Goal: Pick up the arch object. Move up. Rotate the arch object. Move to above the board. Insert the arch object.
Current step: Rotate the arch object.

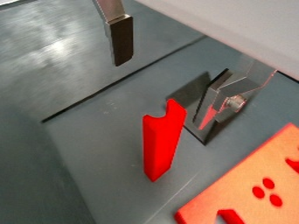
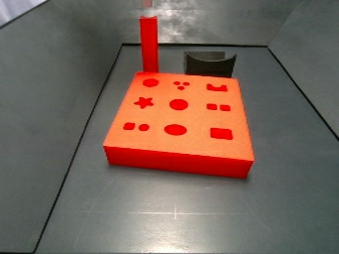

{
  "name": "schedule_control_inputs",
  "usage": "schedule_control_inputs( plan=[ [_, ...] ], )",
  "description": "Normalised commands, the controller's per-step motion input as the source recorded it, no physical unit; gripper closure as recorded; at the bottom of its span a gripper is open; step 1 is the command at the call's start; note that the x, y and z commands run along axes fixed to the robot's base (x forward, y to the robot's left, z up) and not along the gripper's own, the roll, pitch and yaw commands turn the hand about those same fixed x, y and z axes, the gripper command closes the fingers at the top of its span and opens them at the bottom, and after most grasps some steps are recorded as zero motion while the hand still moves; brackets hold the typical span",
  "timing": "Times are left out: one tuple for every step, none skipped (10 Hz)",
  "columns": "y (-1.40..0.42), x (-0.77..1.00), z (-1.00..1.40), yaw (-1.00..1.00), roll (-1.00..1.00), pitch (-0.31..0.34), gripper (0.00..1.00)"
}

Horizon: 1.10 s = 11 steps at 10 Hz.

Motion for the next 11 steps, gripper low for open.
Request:
schedule_control_inputs(
  plan=[
    [0.00,0.03,-0.01,1.00,-0.01,0.014,0.00],
    [0.00,0.03,-0.01,1.00,-0.01,0.015,0.00],
    [0.00,0.03,-0.01,1.00,-0.01,0.015,0.00],
    [0.00,0.03,-0.01,1.00,-0.01,0.016,0.00],
    [0.00,0.03,-0.01,1.00,-0.01,0.017,0.00],
    [0.00,0.03,-0.01,1.00,-0.01,0.018,0.00],
    [0.00,0.03,-0.01,1.00,-0.01,0.019,0.00],
    [0.00,0.03,-0.01,1.00,-0.01,0.020,0.00],
    [0.00,0.03,-0.01,1.00,-0.01,0.022,0.00],
    [0.00,0.03,-0.01,1.00,-0.01,0.024,0.00],
    [0.00,0.03,-0.01,1.00,-0.01,0.026,0.00]
  ],
)
